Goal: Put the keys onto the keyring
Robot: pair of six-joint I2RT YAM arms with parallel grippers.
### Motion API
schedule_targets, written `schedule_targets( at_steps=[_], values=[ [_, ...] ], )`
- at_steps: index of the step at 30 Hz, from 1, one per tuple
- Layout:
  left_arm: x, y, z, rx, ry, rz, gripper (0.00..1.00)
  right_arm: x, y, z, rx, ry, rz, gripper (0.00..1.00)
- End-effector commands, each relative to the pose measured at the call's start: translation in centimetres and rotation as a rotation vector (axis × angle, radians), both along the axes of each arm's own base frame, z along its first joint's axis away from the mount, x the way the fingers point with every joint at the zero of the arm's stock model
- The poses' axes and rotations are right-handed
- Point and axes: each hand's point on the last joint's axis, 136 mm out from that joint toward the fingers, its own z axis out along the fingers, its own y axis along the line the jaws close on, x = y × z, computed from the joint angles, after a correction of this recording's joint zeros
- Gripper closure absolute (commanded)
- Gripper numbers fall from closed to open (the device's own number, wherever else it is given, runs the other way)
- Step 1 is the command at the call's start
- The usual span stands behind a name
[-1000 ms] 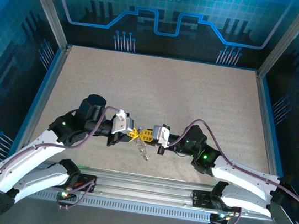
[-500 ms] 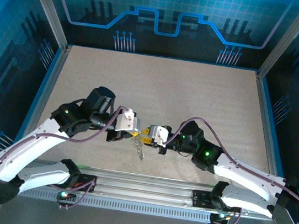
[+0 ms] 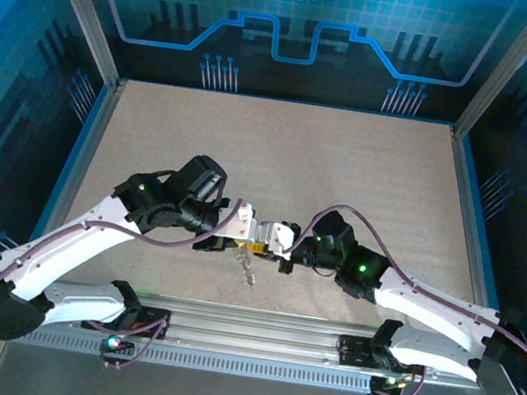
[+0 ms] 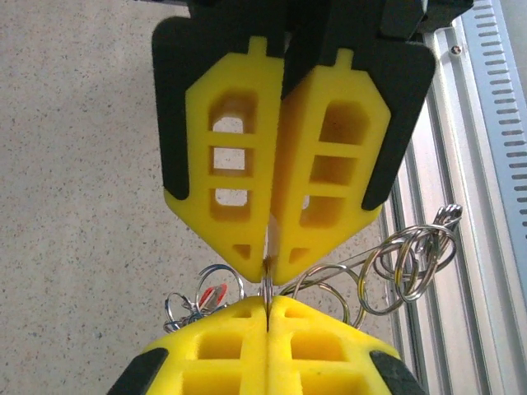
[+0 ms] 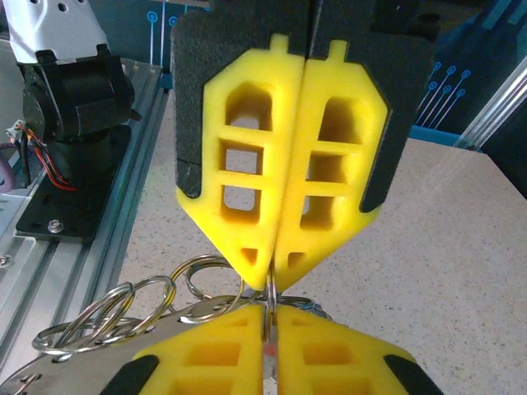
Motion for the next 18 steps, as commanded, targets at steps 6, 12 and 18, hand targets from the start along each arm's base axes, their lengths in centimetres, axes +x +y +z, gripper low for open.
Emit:
schedule_targets(
  at_steps=[6, 12, 18],
  values=[
    [-0.7, -1.0, 2.1, -0.081, -0.029, -0.051, 1.0, -0.2, 1.0, 2.0, 0.065, 0.022, 0.027, 0.9],
    [-0.8, -1.0, 3.8, -0.209, -0.102, -0.018, 0.87, 0.1, 0.3, 3.8, 0.178, 0.049, 0.016, 1.0],
    [-1.1, 0.4, 4.0, -0.282, -0.104, 0.052, 0.82, 0.0, -1.3, 6.3, 0.33, 0.024, 0.023, 1.0]
  ],
)
